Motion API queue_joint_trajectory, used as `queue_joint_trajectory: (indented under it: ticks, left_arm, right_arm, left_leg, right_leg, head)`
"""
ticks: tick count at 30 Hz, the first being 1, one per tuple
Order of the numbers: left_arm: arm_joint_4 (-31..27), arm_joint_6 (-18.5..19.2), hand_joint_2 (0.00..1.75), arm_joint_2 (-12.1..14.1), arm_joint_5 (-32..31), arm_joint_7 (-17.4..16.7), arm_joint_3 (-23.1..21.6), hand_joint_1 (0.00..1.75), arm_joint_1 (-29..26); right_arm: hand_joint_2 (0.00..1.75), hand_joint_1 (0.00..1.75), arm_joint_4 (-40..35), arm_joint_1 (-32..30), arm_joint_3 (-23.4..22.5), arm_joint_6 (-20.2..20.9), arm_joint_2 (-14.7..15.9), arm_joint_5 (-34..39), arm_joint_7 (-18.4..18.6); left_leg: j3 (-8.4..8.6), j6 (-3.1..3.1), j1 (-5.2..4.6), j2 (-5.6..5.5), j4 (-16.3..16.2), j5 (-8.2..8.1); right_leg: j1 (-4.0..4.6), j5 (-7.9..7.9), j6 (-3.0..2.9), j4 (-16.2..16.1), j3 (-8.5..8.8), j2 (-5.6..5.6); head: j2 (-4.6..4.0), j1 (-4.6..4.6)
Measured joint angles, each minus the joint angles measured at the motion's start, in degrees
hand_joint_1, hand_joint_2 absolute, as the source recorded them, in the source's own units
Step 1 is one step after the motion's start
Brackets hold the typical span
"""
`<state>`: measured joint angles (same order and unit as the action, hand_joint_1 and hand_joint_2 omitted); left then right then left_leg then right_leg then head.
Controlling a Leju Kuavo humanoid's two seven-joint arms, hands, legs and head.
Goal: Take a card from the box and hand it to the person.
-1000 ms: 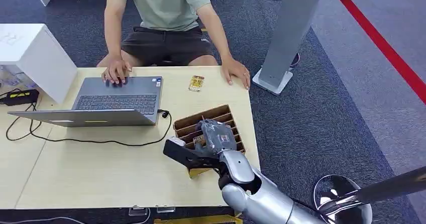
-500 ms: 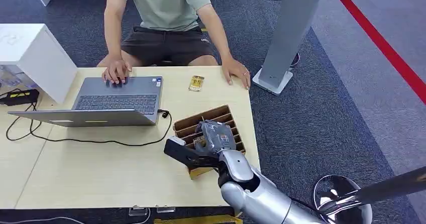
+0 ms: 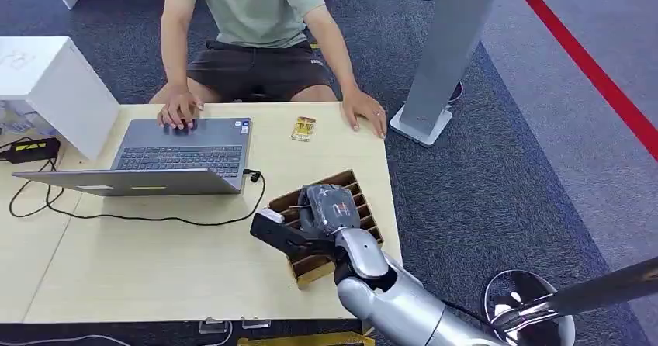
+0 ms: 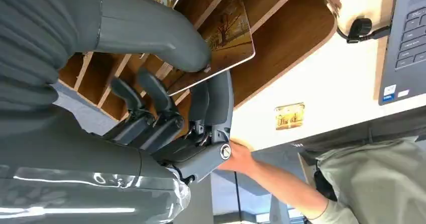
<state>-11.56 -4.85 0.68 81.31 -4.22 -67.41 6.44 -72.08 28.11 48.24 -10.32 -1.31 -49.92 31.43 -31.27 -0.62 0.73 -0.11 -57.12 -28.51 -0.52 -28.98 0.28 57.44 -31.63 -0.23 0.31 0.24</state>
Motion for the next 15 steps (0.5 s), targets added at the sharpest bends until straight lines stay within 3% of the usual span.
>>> queue_joint_trajectory:
  ticks: [15]
  left_arm:
    - [0.0,-0.44,0.0,-0.02,0.35,1.2,-0.07,0.0,-0.01]
  right_arm:
    - [1.75,1.75,1.53,1.0,0.0,-1.27,-0.37,-1.22,-1.01]
  left_leg:
    - [0.04,0.0,0.0,0.0,0.0,0.01]
  right_leg:
    - [0.0,0.02,-0.01,0.01,0.03,0.0]
  head:
    - [0.0,-0.02]
